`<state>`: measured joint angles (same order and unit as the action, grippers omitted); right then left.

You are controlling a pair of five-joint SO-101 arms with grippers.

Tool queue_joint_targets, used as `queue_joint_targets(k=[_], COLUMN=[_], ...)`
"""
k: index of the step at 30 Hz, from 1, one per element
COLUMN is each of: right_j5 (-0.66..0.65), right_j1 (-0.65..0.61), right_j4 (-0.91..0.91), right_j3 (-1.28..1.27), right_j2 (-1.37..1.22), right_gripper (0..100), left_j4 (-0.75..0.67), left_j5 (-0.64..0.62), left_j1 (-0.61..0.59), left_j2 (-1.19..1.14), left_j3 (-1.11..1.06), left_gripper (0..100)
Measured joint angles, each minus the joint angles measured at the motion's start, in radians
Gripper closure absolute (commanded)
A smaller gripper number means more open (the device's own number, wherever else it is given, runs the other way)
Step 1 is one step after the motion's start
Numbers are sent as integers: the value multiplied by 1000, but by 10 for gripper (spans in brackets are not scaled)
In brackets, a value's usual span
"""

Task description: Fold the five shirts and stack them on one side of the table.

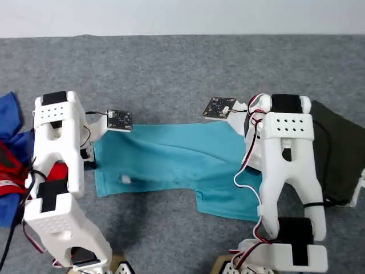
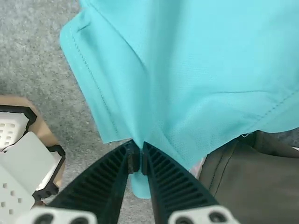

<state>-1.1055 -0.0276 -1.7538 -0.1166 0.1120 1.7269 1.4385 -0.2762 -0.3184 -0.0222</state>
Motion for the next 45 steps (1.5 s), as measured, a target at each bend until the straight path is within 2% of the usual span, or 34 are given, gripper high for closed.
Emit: queue_joint_targets(k=[9, 12, 17, 22, 24, 30, 33, 36, 41, 45], right_j5=[0, 0, 32, 150, 227, 419, 442, 448, 450, 450], right_j1=[0, 0, 3, 3, -5, -23, -40, -41, -49, -34], right_j4=[0, 0, 0, 11, 78, 391, 506, 539, 555, 555], right_j3=[0, 0, 3, 135, 152, 153, 161, 204, 318, 446], right_j2=[0, 0, 38, 87, 84, -89, -235, -379, -583, -736], right_gripper=[970, 890, 788, 786, 792, 996, 980, 987, 988, 988], left_j4=[0, 0, 0, -5, -54, -281, -341, -373, -379, -379], left_j5=[35, 31, -58, -218, -296, -591, -671, -727, -822, -852], left_j1=[0, 0, -21, -5, 18, 107, 155, 166, 141, 101], left_j2=[0, 0, 0, 0, 0, 0, 0, 0, 0, 0], left_j3=[-40, -34, 100, 201, 207, 147, 101, 92, 91, 91], left_gripper=[925, 902, 903, 951, 966, 972, 993, 993, 993, 993])
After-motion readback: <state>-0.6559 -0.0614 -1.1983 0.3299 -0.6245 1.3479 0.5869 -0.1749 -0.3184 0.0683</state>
